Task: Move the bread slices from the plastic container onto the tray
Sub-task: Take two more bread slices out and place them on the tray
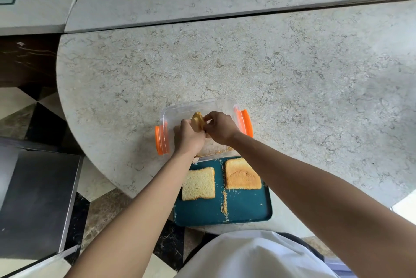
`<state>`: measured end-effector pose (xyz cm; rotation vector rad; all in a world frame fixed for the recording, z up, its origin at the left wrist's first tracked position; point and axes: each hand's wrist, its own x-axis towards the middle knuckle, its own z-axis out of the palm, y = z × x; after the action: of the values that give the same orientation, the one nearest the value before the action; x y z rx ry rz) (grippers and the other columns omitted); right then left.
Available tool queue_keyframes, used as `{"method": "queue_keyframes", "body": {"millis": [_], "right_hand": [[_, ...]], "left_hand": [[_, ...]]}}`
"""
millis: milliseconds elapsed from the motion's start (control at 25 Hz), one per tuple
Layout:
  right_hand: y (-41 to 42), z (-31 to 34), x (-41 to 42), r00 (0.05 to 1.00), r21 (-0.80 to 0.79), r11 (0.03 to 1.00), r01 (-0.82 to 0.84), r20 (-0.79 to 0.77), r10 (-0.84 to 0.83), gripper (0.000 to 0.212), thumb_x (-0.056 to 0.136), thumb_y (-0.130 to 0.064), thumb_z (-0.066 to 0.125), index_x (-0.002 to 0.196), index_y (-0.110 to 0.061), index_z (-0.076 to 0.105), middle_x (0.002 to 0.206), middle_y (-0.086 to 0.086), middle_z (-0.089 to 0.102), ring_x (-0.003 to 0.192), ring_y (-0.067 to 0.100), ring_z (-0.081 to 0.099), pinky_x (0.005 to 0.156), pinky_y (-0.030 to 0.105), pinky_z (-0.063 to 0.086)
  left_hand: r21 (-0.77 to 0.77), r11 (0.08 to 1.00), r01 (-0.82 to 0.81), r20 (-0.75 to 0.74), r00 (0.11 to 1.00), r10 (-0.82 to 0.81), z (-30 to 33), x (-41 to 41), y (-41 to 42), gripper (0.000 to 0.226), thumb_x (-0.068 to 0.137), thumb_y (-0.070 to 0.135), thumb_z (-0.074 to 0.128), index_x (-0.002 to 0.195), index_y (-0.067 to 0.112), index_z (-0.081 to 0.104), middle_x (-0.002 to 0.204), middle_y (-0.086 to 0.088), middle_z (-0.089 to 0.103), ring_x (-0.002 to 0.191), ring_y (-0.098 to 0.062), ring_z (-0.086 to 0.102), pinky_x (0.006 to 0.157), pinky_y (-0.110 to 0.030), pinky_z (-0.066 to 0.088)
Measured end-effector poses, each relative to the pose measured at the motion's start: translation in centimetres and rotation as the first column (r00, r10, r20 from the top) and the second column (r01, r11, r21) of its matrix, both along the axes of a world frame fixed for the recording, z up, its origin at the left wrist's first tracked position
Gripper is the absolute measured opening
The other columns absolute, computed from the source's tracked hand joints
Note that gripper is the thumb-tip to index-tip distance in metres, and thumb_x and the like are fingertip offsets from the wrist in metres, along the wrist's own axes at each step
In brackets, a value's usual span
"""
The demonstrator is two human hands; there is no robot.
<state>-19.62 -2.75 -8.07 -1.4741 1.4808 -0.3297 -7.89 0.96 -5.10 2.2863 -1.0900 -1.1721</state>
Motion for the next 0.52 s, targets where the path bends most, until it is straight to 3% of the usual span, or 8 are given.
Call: {"method": "queue_keyframes", "body": {"millis": [160,280,520], "right_hand": [[0.1,0.0,-0.3,1.000,-0.005,1.000,0.018,-0.006,-0.018,0.031,0.094,-0.037,0.061,0.113,-0.013,0.066,0.089,0.007,0.076,0.072,0.017,0.070,0.052,0.025,0.049],[0.2,-0.1,-0.7,0.999,-0.014,1.000,0.027,-0.026,-0.028,0.036,0.095,-0.043,0.057,0.111,-0.012,0.066,0.091,0.007,0.075,0.075,0.019,0.070,0.054,0.027,0.049],[0.1,-0.1,-1.3,0.998,0.003,1.000,0.029,-0.055,-0.029,0.033,0.090,-0.038,0.063,0.109,-0.010,0.066,0.091,0.007,0.071,0.068,0.016,0.063,0.052,0.025,0.043]], "left_hand": [[-0.036,0.996,0.087,0.057,0.995,-0.085,-0.6,0.5,-0.1,0.064,0.072,0.026,0.080,0.128,0.015,0.053,0.115,-0.003,0.062,0.090,-0.019,0.059,0.060,-0.025,0.044],[-0.067,0.991,0.117,0.056,0.992,-0.114,-0.7,0.3,-0.2,0.062,0.070,0.028,0.083,0.124,0.016,0.056,0.107,0.002,0.063,0.085,-0.016,0.058,0.053,-0.020,0.038],[-0.106,0.979,0.174,0.008,0.985,-0.174,-0.8,0.2,-0.6,0.063,0.069,0.030,0.084,0.125,0.016,0.058,0.117,-0.001,0.068,0.094,-0.017,0.062,0.066,-0.023,0.044]]}}
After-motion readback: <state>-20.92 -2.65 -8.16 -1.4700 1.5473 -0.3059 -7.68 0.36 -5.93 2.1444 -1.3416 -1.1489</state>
